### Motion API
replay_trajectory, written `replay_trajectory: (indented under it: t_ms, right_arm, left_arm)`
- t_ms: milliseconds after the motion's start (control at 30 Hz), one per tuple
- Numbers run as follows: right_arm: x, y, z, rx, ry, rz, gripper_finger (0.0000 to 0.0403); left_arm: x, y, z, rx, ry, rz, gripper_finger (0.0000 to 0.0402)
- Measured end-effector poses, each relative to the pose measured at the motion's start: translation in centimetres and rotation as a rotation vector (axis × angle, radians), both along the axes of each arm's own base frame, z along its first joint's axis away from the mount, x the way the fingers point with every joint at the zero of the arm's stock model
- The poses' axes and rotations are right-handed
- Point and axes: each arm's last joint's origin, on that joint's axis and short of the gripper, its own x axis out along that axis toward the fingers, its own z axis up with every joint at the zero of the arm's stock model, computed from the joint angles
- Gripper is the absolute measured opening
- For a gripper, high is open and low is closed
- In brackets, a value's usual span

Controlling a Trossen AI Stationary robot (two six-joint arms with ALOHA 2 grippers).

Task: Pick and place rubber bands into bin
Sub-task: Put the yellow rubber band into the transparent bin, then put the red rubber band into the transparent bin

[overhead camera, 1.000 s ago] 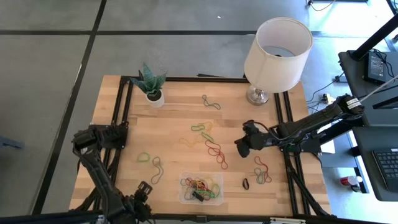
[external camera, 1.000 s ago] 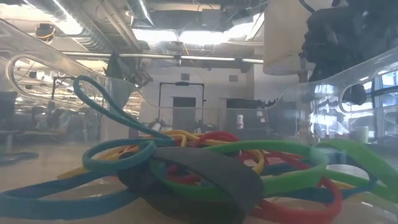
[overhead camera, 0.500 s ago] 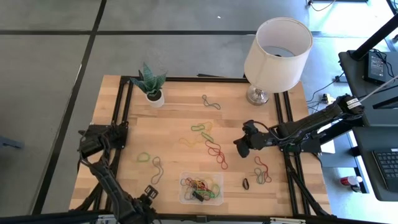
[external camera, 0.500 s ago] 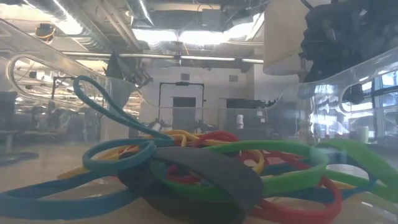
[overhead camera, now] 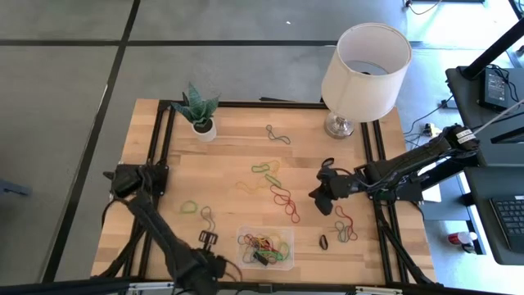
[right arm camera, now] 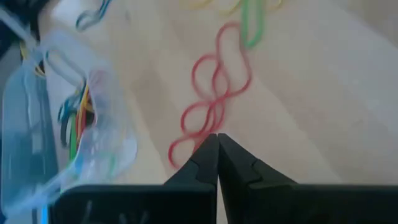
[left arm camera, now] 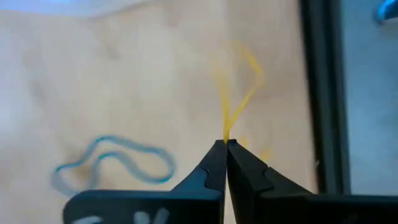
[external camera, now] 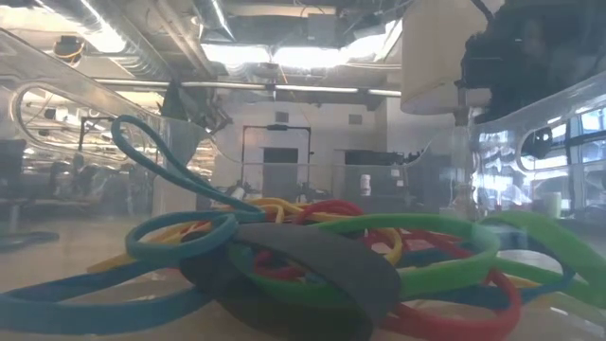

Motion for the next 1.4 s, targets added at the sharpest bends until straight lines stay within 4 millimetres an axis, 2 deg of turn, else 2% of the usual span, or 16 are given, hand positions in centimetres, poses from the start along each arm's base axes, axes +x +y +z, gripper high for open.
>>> replay_trajectory:
  t_ms: [267, 367, 433, 567, 733, 967, 1067, 1167, 1400]
  right_arm:
    - [-0.2, 0.6, 0.0, -0.042, 0.007, 0.128, 0.0008]
    - [-0.4, 1.0, -0.1, -0.059, 0.011, 0.168, 0.0008]
    - [-0.6, 1.4, -0.1, -0.063, 0.016, 0.190, 0.0008]
    - [-1.1, 2.2, -0.3, -0.071, 0.033, 0.235, 0.0008]
    - [-1.7, 3.3, -0.3, -0.073, 0.042, 0.293, 0.0008]
    - [-2.6, 4.6, -0.4, -0.069, 0.055, 0.359, 0.0008]
    - [-3.0, 4.8, -0.6, -0.062, 0.082, 0.360, 0.0008]
    - [-3.4, 5.2, -0.7, -0.046, 0.104, 0.358, 0.0008]
    - [-4.2, 6.2, -0.7, -0.016, 0.117, 0.387, 0.0008]
  left_arm:
    - [4.8, 3.0, 9.4, -0.138, -0.183, 0.144, 0.0002]
    - [6.6, 4.4, 11.8, -0.193, -0.303, 0.220, 0.0002]
    - [8.0, 5.2, 12.4, -0.213, -0.368, 0.238, 0.0002]
    - [11.5, 5.8, 11.2, -0.271, -0.454, 0.199, 0.0002]
    - [14.8, 5.5, 7.9, -0.288, -0.476, 0.158, 0.0002]
    - [16.6, 5.5, 2.1, -0.235, -0.323, 0.239, 0.0002]
    - [17.0, 5.7, 0.2, -0.239, -0.244, 0.295, 0.0003]
    - [17.2, 5.9, -0.4, -0.266, -0.208, 0.347, 0.0019]
    - [17.6, 7.1, 0.0, -0.279, -0.194, 0.399, 0.0092]
